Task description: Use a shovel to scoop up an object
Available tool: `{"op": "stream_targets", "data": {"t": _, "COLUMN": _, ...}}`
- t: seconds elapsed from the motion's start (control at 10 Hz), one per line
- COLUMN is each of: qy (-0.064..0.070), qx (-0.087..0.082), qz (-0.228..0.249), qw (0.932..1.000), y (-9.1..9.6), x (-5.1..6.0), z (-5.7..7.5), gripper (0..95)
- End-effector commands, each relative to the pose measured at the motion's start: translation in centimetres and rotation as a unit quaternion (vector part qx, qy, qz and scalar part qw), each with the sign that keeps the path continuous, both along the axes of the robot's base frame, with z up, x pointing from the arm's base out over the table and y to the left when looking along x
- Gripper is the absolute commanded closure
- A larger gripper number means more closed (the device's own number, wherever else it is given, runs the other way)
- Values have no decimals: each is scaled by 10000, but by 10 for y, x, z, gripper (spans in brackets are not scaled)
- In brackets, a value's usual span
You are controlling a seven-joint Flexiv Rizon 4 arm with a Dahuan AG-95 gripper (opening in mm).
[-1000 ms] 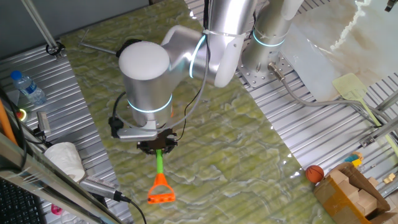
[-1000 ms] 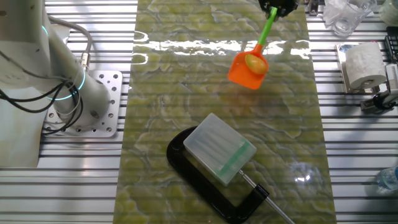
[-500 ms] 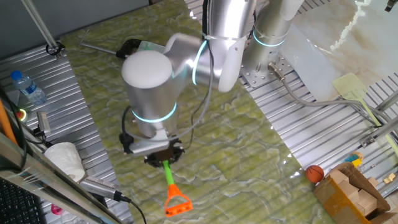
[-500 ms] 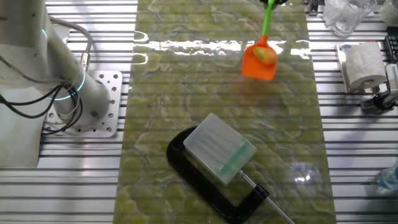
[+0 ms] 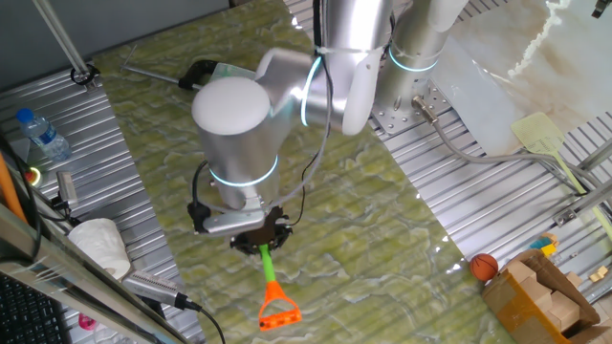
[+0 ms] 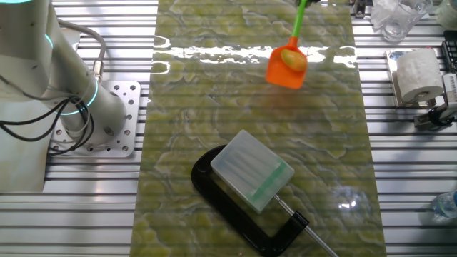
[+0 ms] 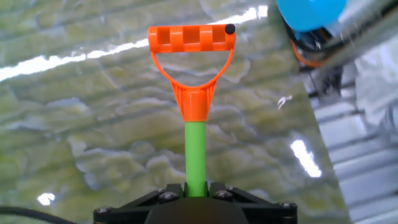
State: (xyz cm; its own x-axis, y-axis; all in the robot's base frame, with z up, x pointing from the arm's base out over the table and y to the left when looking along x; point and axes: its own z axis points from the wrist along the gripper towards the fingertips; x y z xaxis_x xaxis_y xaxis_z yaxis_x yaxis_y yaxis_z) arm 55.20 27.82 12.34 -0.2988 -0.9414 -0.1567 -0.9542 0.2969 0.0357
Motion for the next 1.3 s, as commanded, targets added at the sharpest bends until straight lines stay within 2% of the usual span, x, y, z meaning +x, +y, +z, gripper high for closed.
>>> {"op": "stream_targets", "data": {"t": 0.1, "qy": 129, "qx": -72, "qz": -961, "qw": 9953, "y": -10, "x": -15, "z": -5, "gripper": 950}}
{"op": "stream_targets", "data": {"t": 0.2, "qy": 171, "qx": -127, "qz": -1274, "qw": 9916, "y": -12, "x": -19, "z": -6, "gripper": 950}}
{"op": "stream_targets", "data": {"t": 0.3, "qy": 243, "qx": -296, "qz": -1632, "qw": 9858, "y": -14, "x": -22, "z": -6, "gripper": 950}}
{"op": "stream_targets", "data": {"t": 0.5, "qy": 234, "qx": -449, "qz": -1865, "qw": 9812, "y": -14, "x": -22, "z": -6, "gripper": 950}}
{"op": "stream_targets", "data": {"t": 0.7, "qy": 147, "qx": -491, "qz": -1704, "qw": 9840, "y": -13, "x": -22, "z": -6, "gripper": 950}}
{"op": "stream_targets", "data": {"t": 0.9, "qy": 78, "qx": -448, "qz": -1277, "qw": 9908, "y": -13, "x": -22, "z": -6, "gripper": 950}}
{"op": "stream_targets", "data": {"t": 1.2, "qy": -17, "qx": -571, "qz": -1461, "qw": 9876, "y": -13, "x": -21, "z": -8, "gripper": 950}}
{"op": "stream_targets", "data": {"t": 1.3, "qy": -37, "qx": -553, "qz": -1512, "qw": 9869, "y": -13, "x": -20, "z": -11, "gripper": 950}}
